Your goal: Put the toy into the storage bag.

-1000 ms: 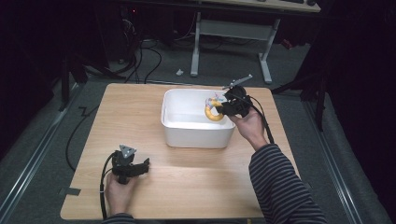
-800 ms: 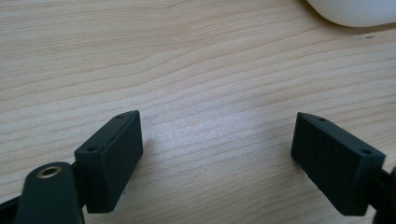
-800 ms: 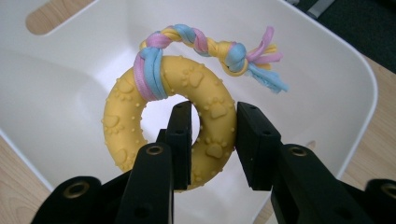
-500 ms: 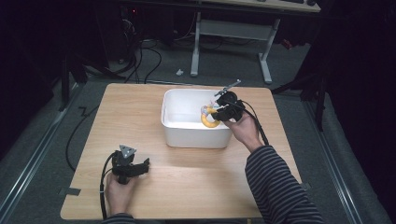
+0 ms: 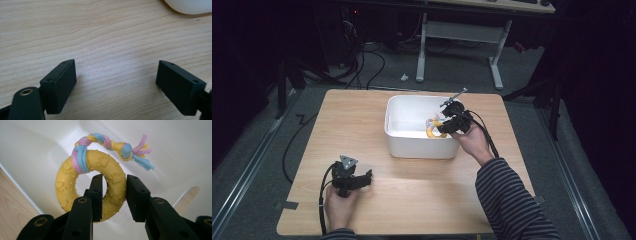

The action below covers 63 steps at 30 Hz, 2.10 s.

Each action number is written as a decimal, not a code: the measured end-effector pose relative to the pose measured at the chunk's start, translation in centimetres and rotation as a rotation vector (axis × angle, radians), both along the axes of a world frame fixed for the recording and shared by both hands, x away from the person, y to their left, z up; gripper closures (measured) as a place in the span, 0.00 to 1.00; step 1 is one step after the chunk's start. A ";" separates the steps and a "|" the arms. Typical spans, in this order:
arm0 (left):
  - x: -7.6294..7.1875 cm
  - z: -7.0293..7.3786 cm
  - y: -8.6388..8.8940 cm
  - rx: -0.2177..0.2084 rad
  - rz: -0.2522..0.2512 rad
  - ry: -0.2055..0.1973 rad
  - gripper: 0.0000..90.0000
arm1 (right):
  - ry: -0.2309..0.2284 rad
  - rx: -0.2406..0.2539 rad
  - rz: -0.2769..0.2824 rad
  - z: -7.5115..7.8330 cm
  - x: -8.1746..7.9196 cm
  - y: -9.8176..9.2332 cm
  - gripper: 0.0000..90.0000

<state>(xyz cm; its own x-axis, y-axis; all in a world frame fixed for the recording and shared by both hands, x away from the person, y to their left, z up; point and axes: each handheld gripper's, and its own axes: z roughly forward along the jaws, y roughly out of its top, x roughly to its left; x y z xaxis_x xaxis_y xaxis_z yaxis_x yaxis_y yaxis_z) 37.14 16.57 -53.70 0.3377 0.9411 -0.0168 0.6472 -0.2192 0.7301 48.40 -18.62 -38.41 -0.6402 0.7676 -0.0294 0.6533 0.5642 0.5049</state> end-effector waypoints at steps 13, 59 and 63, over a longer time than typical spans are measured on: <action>0.0 0.0 0.0 0.000 0.000 0.000 0.19 | 0.006 0.016 0.004 0.0 -0.2 -0.1 0.73; 0.0 0.0 0.0 0.001 0.002 0.000 0.19 | -0.197 0.240 -0.115 3.5 -5.9 -10.8 0.52; 0.0 0.0 0.0 0.000 0.002 0.000 0.19 | -0.197 0.252 -0.124 3.4 -6.6 -11.5 0.53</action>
